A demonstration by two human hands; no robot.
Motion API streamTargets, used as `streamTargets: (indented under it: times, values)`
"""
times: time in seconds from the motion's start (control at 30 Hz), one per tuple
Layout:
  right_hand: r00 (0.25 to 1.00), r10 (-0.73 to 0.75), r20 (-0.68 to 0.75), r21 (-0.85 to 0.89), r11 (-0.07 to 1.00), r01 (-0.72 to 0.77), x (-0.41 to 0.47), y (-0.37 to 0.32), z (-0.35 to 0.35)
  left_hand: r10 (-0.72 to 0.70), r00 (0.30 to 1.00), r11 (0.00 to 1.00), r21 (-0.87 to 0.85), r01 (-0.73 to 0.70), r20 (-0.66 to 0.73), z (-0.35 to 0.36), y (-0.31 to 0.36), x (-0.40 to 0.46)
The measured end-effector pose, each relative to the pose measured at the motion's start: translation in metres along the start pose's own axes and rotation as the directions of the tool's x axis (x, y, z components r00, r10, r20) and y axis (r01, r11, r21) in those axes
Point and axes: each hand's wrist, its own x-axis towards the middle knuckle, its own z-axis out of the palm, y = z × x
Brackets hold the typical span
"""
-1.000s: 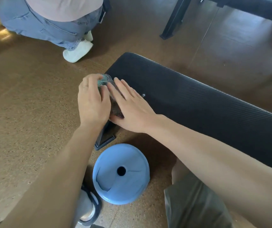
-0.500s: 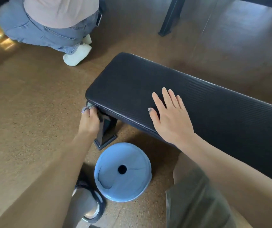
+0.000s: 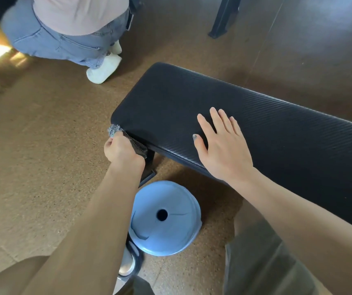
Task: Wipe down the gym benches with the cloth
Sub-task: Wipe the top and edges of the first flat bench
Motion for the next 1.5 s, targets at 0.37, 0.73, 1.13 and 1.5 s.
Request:
streamTargets:
  times: [0.37, 0.73, 1.13, 1.5]
  values:
    - [1.000, -0.015, -0.022, 0.006, 1.000, 0.015, -0.001, 0.003, 0.004, 0.653, 0.640, 0.461, 0.459, -0.759, 0.404, -0.009, -0.059, -0.061]
    - [0.991, 0.126, -0.055, 0.052, 0.991, -0.123, -0.010, 0.104, -0.011, 0.189, 0.004, -0.237, 0.049, -0.970, 0.982, 0.034, -0.076, -0.090]
    - [0.986, 0.132, -0.101, 0.099, 0.988, -0.122, -0.006, 0.104, -0.007, 0.178, 0.158, -0.137, 0.183, -0.973, 0.971, 0.084, -0.082, -0.104]
    - [0.981, 0.153, -0.121, 0.098, 0.985, -0.142, -0.005, 0.103, -0.004, -0.129, -0.188, -0.477, -0.227, -0.849, 0.974, 0.041, -0.055, -0.089]
